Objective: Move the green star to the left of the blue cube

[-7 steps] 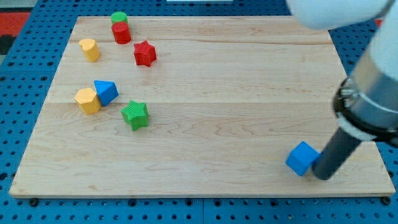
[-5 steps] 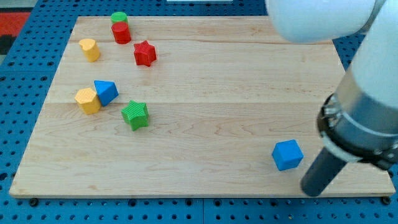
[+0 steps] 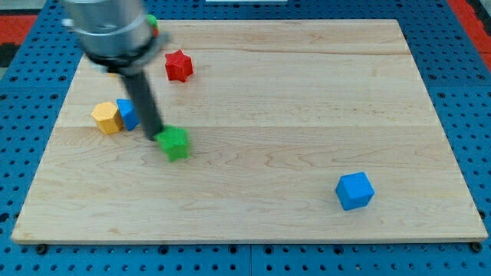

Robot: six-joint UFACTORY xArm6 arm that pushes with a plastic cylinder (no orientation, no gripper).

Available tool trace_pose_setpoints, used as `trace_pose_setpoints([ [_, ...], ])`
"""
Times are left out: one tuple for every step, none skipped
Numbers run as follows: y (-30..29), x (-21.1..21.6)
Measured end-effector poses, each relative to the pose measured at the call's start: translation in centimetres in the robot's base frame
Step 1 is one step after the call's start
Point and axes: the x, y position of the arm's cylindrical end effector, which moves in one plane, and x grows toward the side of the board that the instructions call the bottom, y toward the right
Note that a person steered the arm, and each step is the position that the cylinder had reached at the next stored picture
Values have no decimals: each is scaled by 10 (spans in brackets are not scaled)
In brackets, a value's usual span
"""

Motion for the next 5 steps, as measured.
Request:
trace_pose_setpoints([
  [104, 31],
  [156, 60],
  [129, 66],
  [63, 76],
  [86, 115],
])
